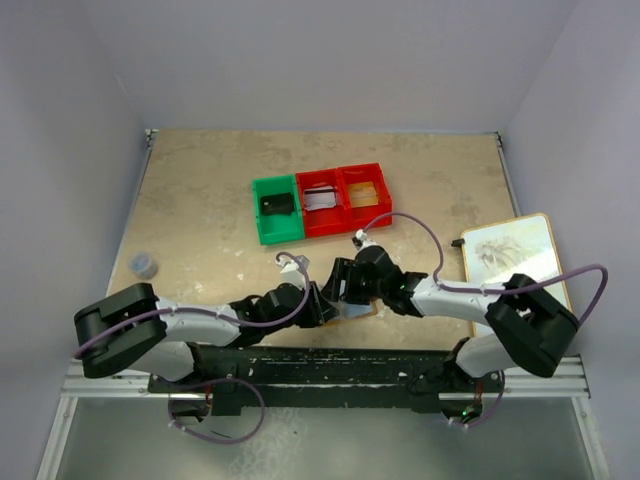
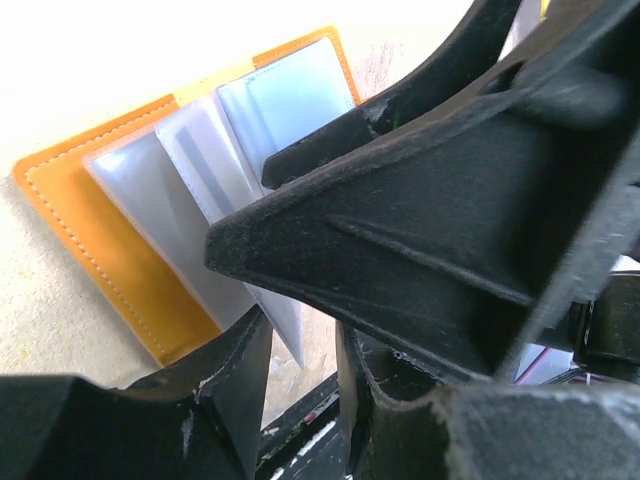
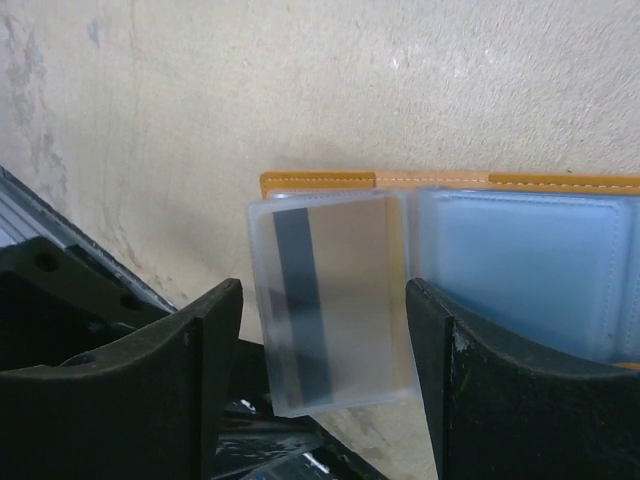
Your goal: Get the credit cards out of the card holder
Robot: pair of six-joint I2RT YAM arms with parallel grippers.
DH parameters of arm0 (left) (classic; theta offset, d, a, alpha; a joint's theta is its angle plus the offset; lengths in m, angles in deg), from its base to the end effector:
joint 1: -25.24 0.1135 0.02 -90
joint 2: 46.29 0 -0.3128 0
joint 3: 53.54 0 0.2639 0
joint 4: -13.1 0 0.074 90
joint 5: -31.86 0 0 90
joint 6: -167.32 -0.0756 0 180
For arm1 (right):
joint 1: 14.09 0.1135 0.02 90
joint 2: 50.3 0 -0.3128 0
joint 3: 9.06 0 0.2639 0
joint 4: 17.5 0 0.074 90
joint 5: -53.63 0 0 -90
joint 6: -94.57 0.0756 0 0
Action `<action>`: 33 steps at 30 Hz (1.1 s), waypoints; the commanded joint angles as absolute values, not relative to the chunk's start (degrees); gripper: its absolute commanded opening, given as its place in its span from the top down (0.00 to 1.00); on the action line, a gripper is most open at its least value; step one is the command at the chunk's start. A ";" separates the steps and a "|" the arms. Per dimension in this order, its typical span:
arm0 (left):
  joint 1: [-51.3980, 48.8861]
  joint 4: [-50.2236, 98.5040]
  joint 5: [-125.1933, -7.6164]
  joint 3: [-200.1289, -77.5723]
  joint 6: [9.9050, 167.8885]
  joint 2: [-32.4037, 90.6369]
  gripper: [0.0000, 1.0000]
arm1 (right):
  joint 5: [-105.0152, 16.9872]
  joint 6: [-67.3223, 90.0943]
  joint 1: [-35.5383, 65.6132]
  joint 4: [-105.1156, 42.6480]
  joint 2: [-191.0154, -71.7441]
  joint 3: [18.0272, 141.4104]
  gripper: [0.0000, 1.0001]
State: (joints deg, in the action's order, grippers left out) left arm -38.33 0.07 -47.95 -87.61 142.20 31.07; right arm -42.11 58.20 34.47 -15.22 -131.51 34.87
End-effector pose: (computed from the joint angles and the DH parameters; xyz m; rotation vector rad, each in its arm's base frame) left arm 0.1330 -0.2375 0.1630 -0.1447 2.3085 -1.1051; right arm 0.1958 0.2332 0.1772 0.0437 2.4062 1.0503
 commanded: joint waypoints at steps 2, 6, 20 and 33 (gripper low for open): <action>-38.41 -5.65 -49.28 -91.41 140.33 34.42 0.71 | -37.49 59.64 34.95 -22.32 -126.78 39.55 0.28; -38.48 -6.83 -49.56 -91.99 140.26 35.46 0.71 | -31.72 61.10 34.88 -27.62 -123.82 40.76 0.26; -38.73 -5.28 -52.37 -100.21 137.08 43.56 0.64 | -24.21 64.41 25.40 -42.52 -106.96 33.59 0.25; -38.23 11.28 -46.33 -108.22 127.82 38.55 0.43 | -32.85 71.11 24.66 -35.27 -101.17 21.68 0.26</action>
